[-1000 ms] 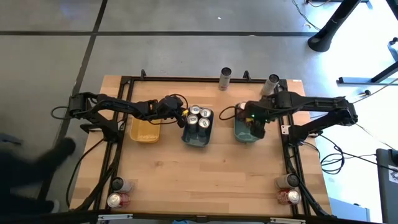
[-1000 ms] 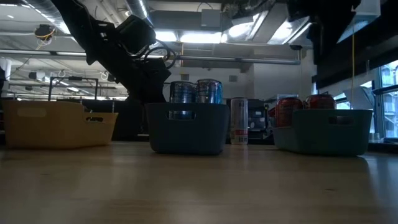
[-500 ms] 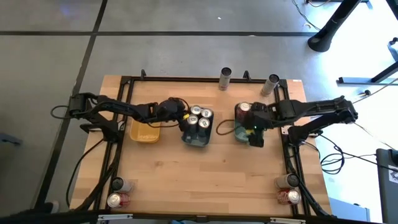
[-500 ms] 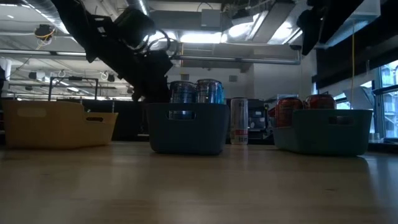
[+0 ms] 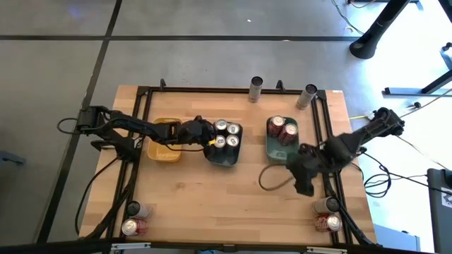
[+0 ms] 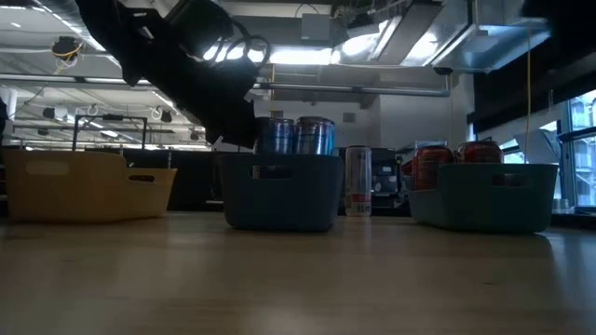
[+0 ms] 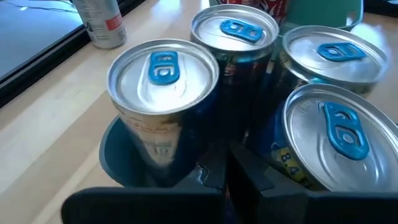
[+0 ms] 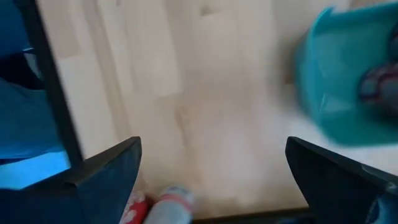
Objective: Sort soda cans
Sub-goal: Put the red soda can into green bin
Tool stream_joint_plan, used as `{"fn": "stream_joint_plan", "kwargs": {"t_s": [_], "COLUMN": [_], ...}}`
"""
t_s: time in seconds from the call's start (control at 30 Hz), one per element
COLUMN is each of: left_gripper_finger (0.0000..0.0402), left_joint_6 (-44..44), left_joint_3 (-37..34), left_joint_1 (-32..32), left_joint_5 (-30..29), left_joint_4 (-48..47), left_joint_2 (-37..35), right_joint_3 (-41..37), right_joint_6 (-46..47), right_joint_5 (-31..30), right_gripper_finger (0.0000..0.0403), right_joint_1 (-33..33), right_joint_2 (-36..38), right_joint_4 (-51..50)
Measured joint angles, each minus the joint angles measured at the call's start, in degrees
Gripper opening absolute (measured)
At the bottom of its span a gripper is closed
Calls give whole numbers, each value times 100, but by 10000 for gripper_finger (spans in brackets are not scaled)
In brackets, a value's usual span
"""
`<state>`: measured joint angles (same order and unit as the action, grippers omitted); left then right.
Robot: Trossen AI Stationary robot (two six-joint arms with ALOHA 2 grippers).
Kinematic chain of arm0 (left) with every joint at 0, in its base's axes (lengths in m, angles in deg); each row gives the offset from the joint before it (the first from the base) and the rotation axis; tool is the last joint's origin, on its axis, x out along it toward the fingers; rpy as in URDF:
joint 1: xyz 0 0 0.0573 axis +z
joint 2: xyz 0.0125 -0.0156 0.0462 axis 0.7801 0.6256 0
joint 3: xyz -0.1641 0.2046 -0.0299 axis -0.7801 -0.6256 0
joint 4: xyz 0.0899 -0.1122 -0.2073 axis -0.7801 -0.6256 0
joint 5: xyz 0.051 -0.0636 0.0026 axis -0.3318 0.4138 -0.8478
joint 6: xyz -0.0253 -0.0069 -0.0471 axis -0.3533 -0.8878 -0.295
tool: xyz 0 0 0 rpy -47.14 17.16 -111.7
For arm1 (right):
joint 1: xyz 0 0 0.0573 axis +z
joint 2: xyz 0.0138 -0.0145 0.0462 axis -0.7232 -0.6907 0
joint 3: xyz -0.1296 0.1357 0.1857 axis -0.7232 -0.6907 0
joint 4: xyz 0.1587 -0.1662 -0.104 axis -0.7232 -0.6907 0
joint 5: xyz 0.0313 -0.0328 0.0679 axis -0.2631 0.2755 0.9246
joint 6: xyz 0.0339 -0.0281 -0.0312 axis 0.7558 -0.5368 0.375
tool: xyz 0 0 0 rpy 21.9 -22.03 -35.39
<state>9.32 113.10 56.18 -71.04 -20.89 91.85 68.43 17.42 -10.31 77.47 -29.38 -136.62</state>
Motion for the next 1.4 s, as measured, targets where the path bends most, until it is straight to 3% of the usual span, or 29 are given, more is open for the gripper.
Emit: {"fn": "stream_joint_plan", "kwargs": {"t_s": [0.27,0.7,1.03,1.2,1.4], "left_gripper_finger": [1,1,1,1,1], "left_joint_6": [-123,-123,-271,-327,-383], "left_joint_3": [0,0,0,-1,-2], "left_joint_1": [-2,0,0,0,9], "left_joint_5": [0,0,2,1,2], "left_joint_4": [-46,-50,-52,-54,-55], "left_joint_2": [0,0,0,0,0], "right_joint_3": [0,0,0,0,0], "right_joint_6": [1357,3307,3738,3860,3666], "right_joint_5": [-44,-42,-198,179,92], "right_gripper_finger": [396,396,396,396,396], "right_joint_1": [1090,2881,3720,3955,4065], "right_joint_2": [0,-122,-1065,-1289,-1292], "right_joint_4": [73,1448,2280,2112,1635]}}
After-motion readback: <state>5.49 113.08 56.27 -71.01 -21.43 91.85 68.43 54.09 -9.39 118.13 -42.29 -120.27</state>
